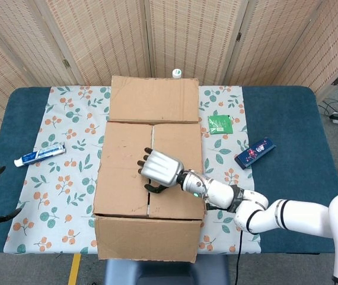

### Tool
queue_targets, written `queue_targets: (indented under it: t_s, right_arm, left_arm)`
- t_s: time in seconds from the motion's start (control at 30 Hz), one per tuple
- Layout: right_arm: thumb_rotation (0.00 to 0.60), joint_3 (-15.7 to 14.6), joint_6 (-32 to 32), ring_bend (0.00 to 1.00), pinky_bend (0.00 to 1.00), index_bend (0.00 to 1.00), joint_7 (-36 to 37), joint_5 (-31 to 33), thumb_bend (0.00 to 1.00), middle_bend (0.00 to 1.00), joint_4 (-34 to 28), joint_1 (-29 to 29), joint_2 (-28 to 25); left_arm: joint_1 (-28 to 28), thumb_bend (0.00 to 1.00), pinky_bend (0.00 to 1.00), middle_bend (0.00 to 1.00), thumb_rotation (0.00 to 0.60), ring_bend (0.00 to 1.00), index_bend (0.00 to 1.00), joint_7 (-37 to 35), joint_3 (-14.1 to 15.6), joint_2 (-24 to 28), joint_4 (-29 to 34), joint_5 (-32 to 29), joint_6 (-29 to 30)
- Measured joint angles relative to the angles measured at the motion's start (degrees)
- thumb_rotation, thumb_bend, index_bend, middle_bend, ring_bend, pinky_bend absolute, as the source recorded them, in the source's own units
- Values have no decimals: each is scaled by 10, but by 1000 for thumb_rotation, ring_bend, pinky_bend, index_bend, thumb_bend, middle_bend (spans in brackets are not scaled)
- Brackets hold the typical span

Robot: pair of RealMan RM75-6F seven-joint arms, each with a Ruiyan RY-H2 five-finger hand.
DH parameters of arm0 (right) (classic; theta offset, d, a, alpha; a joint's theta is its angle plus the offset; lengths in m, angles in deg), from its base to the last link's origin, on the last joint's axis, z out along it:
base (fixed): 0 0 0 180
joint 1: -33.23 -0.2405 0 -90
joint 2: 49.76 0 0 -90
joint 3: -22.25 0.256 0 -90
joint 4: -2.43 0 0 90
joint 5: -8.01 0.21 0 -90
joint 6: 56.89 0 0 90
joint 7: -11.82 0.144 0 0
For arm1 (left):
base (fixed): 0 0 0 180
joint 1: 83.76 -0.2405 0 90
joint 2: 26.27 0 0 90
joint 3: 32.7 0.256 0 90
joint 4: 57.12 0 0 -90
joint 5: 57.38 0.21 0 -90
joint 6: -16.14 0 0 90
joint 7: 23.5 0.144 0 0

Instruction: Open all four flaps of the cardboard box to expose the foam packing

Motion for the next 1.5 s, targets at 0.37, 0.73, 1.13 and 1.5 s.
queue_targets:
  t_s: [0.37, 0.73, 1.13, 1.5]
  right_arm:
    - [252, -3, 12, 400, 224, 509, -20, 10, 539, 370, -39, 12, -38]
    - [251, -3, 56, 396, 224, 511, -40, 13, 538, 371, -107, 46, -110]
    - [252, -8, 116, 398, 224, 513, -39, -13, 539, 372, -173, 103, -191]
    - [250, -12, 180, 386, 224, 516, 4, -68, 539, 374, -213, 166, -262]
  left_arm:
    - [1, 99, 0, 0, 600, 0, 0, 4, 0, 0, 2, 1, -1]
    - [4, 99, 0, 0, 600, 0, 0, 19, 2, -5, 4, 3, -6]
    - [10, 99, 0, 0, 600, 0, 0, 29, 2, -8, 7, 3, -14]
    - [14, 99, 0, 0, 600, 0, 0, 45, 4, -15, 8, 2, -21]
